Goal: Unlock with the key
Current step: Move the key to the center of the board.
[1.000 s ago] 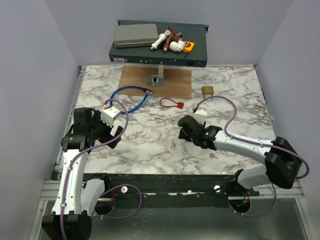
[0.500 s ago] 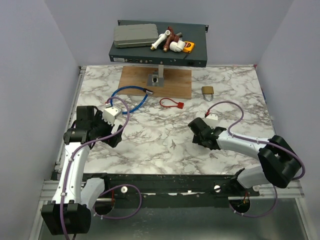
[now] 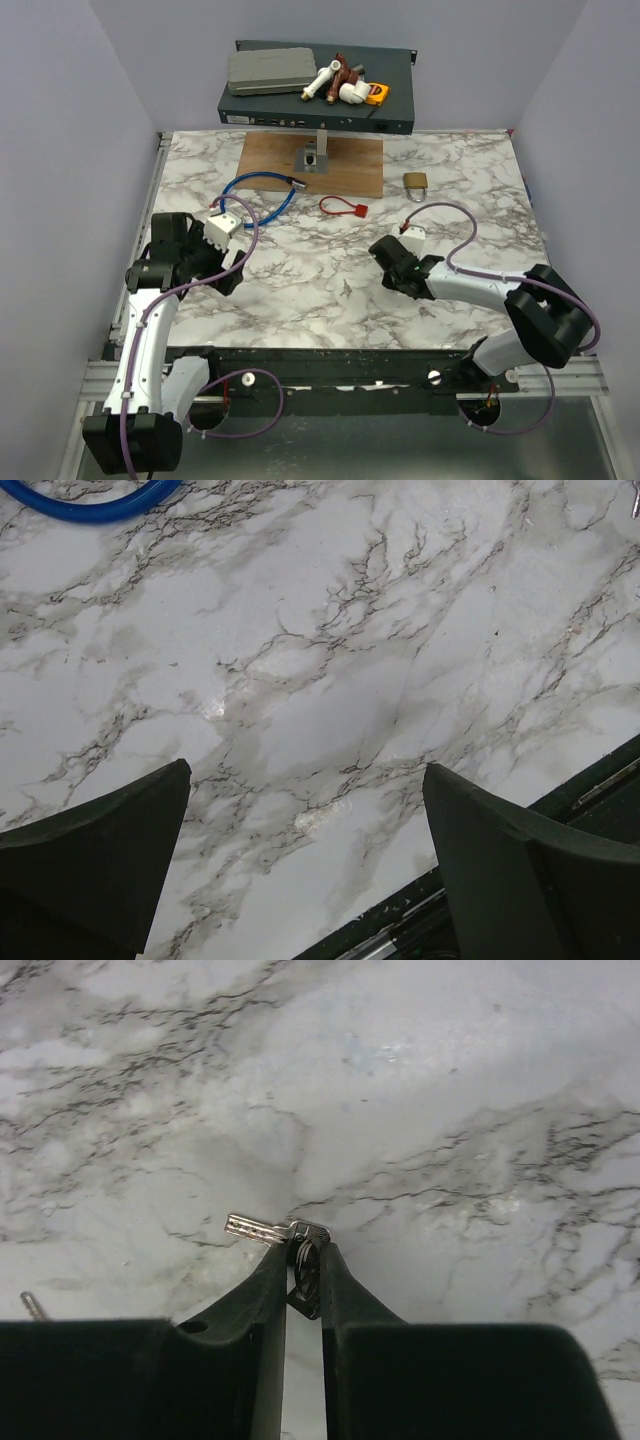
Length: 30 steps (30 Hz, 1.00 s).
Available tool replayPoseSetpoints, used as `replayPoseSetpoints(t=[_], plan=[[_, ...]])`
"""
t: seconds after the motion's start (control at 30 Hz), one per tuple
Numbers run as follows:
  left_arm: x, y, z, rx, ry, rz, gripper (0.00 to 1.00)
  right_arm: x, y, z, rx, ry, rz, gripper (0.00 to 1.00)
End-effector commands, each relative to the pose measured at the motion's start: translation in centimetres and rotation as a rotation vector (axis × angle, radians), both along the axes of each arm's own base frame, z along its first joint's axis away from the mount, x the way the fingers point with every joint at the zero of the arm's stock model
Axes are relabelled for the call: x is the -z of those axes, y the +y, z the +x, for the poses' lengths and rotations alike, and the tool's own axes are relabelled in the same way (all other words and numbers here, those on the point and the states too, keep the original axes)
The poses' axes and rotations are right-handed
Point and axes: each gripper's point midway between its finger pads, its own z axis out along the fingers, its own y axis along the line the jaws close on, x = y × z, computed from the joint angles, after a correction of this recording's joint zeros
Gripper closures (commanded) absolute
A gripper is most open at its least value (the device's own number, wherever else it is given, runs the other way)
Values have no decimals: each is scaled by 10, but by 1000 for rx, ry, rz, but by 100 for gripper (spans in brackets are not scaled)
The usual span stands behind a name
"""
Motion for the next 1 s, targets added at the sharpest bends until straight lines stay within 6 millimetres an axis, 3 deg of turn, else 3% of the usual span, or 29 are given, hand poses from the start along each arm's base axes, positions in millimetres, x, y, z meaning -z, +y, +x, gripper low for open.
replayPoseSetpoints(t=[0.0, 0.17, 0.3, 0.4, 0.53, 0.63, 0.97], plan=[[-10, 0, 3, 4, -36, 0, 1, 14, 51, -16, -90, 86, 119, 91], [-8, 0, 2, 4, -32, 4, 2, 3, 81, 0, -117, 65, 149, 88], [-5, 2, 1, 5, -33, 18, 2, -14, 85, 11, -122, 22, 143, 59], [-1, 2, 1, 6, -33, 19, 2, -34, 78, 23, -113, -45, 120, 45], [0, 4, 15, -8, -26, 29, 1, -56, 58, 57, -57, -100, 122, 37], [1, 9, 36, -25, -50, 93, 2, -66, 38, 90, 6, -152, 96, 34], [19, -2, 120, 0, -53, 302, 2, -71, -44, 190, 280, -266, 101, 33]])
